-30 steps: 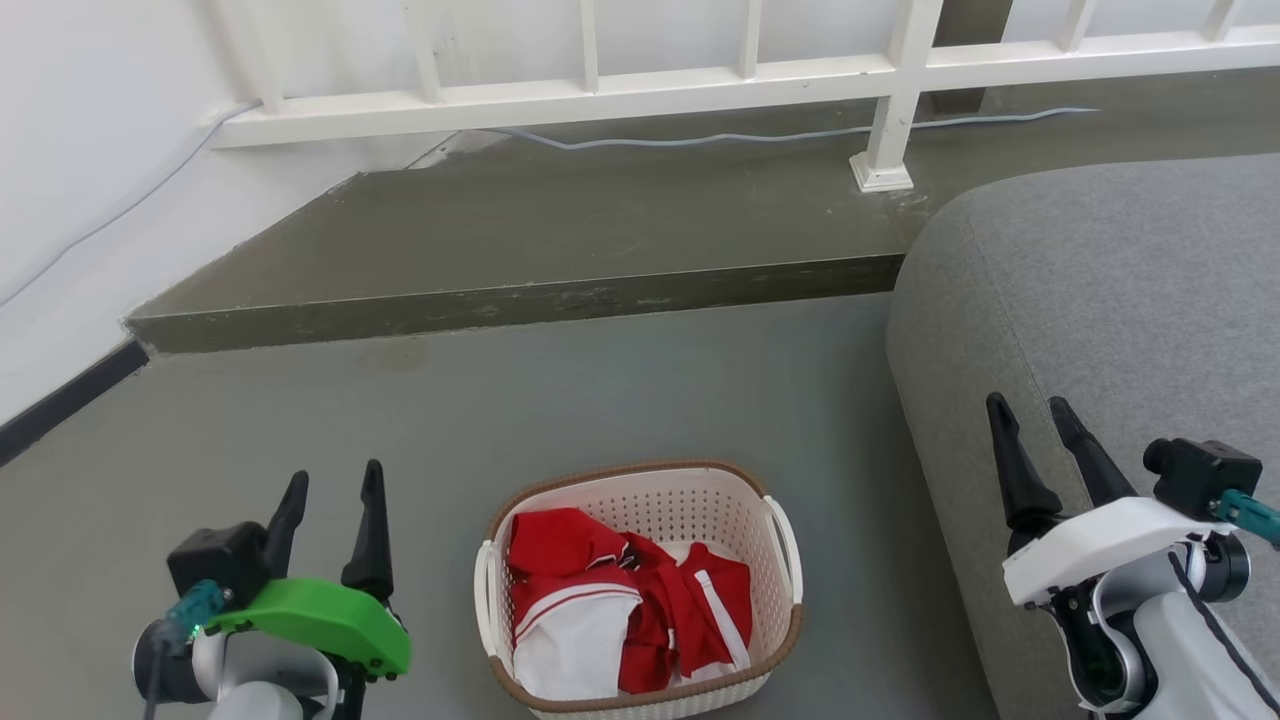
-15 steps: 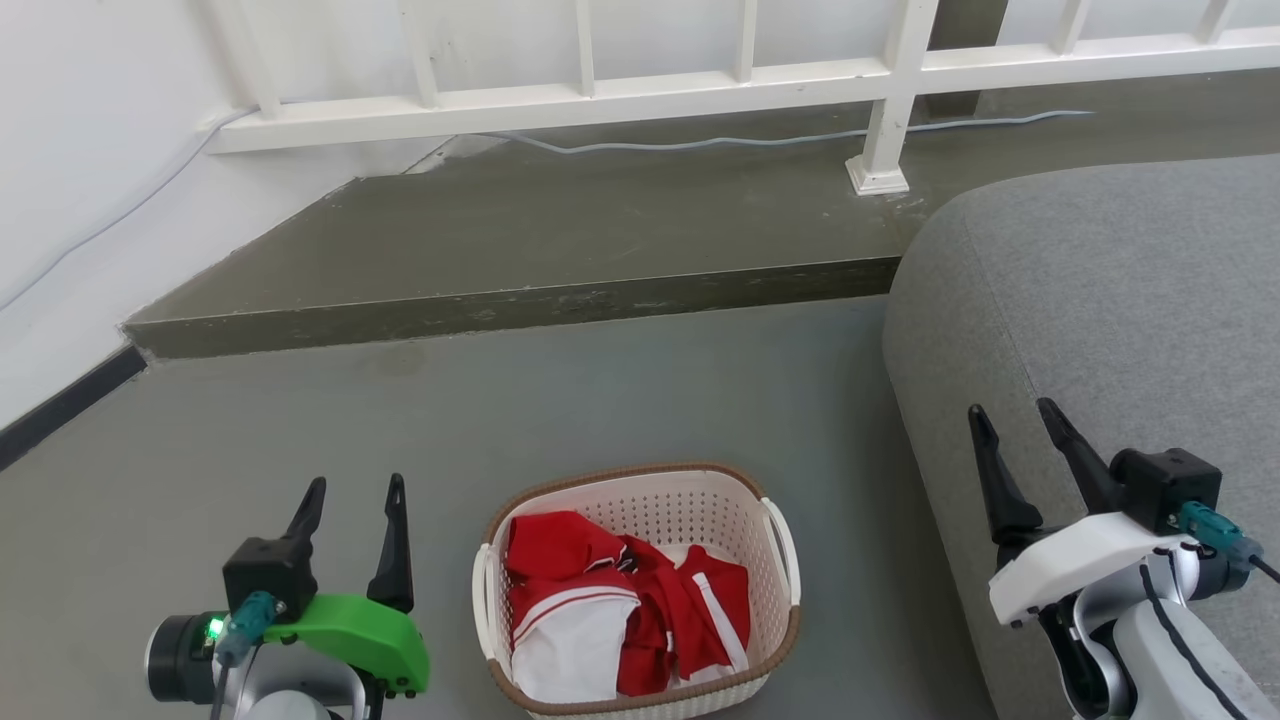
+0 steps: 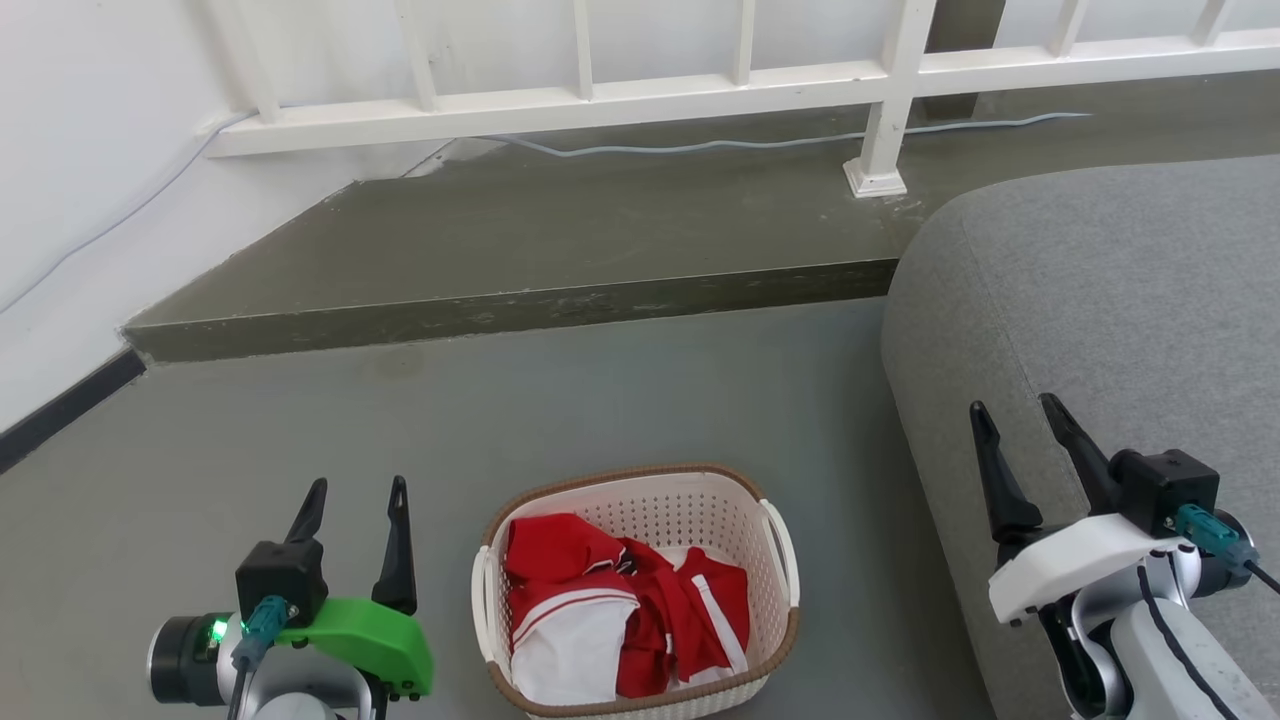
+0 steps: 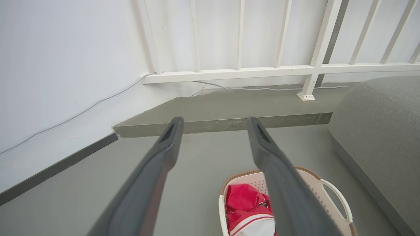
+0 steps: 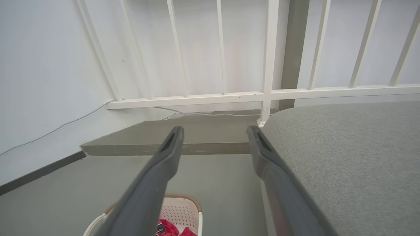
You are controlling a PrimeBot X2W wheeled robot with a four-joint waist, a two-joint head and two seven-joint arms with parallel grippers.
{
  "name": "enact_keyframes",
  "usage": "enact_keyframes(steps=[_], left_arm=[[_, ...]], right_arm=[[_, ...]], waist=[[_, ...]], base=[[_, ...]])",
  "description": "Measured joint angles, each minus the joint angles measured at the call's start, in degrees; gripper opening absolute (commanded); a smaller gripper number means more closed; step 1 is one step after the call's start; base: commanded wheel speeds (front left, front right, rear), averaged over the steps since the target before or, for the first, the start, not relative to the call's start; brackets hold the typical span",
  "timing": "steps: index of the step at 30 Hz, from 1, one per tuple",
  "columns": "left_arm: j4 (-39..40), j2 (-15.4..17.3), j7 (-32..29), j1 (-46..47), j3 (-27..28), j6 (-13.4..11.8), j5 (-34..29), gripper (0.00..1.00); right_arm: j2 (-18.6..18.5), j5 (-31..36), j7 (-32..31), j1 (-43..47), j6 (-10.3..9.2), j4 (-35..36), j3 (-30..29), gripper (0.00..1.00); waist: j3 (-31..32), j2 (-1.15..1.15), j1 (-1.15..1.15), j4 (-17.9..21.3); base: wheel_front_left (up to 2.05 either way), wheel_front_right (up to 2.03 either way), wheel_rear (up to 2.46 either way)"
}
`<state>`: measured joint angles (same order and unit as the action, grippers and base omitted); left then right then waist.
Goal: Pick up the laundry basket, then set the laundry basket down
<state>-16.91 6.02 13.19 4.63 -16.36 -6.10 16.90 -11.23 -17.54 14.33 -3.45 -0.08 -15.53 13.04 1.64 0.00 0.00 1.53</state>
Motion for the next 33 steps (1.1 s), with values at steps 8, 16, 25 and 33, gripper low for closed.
enact_keyframes(steps=[8,16,25,33], left_arm=[[-0.5,-0.1,0.0,0.0,0.6,0.0,0.1,1.00],[-0.5,-0.2,0.0,0.0,0.9,-0.1,0.1,1.00],[-0.5,-0.8,0.1,0.0,0.9,-0.3,0.1,1.00],[0.2,-1.2,-0.1,0.6,0.4,-0.5,0.1,1.00]], right_arm=[[0.1,0.5,0.0,0.0,0.04,0.3,-0.8,1.00],[0.4,0.7,0.0,0.0,0.09,0.4,-1.2,1.00],[0.7,1.0,0.0,0.0,0.73,0.5,-1.3,1.00],[1.3,1.0,0.0,-0.3,1.26,1.0,-1.5,1.00]], waist=[[0.0,0.00,0.00,0.2],[0.0,0.00,0.00,0.2],[-0.7,0.00,0.00,0.1],[-3.6,0.00,0.00,-0.2]], base=[[0.00,0.00,0.00],[0.00,0.00,0.00],[0.00,0.00,0.00],[0.00,0.00,0.00]])
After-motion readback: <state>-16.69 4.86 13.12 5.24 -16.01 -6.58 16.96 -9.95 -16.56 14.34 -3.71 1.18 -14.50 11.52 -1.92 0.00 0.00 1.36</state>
